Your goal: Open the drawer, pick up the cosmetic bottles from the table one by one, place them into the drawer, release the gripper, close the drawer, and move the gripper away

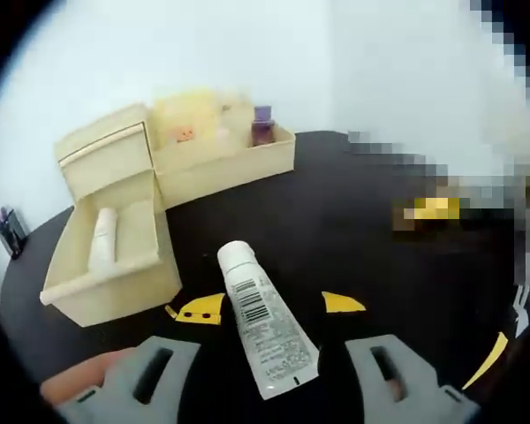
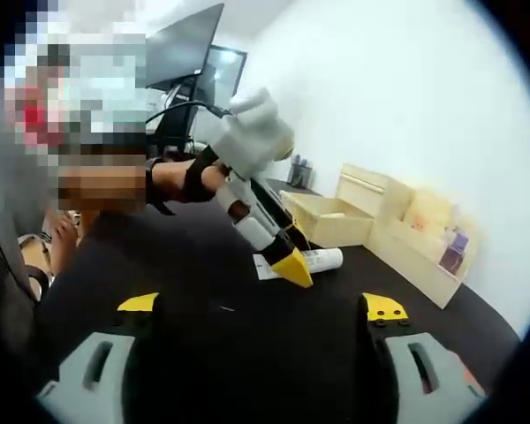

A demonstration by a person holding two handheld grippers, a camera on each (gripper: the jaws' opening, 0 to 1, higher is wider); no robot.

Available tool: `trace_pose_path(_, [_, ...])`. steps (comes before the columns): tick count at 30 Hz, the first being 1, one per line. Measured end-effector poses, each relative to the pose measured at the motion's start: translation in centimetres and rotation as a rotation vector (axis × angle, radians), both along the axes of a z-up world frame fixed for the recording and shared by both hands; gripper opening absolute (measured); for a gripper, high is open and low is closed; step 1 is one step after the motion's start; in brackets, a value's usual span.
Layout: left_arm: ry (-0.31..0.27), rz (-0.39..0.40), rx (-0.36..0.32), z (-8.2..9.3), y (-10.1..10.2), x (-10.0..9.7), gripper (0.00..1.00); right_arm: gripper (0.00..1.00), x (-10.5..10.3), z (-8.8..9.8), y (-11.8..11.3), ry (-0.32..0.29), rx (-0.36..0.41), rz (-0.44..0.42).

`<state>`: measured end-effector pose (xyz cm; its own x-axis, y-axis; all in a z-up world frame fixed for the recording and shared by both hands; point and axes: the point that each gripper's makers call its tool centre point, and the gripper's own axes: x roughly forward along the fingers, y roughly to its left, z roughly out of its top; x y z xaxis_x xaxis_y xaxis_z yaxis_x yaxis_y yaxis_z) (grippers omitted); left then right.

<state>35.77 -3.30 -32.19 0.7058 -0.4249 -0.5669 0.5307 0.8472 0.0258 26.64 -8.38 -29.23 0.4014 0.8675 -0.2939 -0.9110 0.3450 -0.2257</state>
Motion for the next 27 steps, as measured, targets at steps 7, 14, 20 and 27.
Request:
trace_pose_path(7, [-0.026, -0.026, -0.006, 1.0, -0.7, -0.4, 0.33, 0.84, 0.0, -0.1, 0.1, 0.002, -0.003, 0.003])
trace_pose_path(14, [-0.07, -0.031, 0.073, 1.3, -0.6, -0.2, 0.32, 0.84, 0.1, -0.1, 0.0, 0.001, -0.005, 0.001])
trace_pose_path(20, [-0.064, -0.019, 0.089, 0.6, -0.1, 0.0, 0.31, 0.84, -0.1, 0.0, 0.0, -0.006, -0.008, 0.003])
trace_pose_path(27, [-0.025, -0.017, 0.062, -0.2, 0.0, 0.1, 0.31, 0.84, -0.2, 0.0, 0.2, -0.002, -0.002, 0.009])
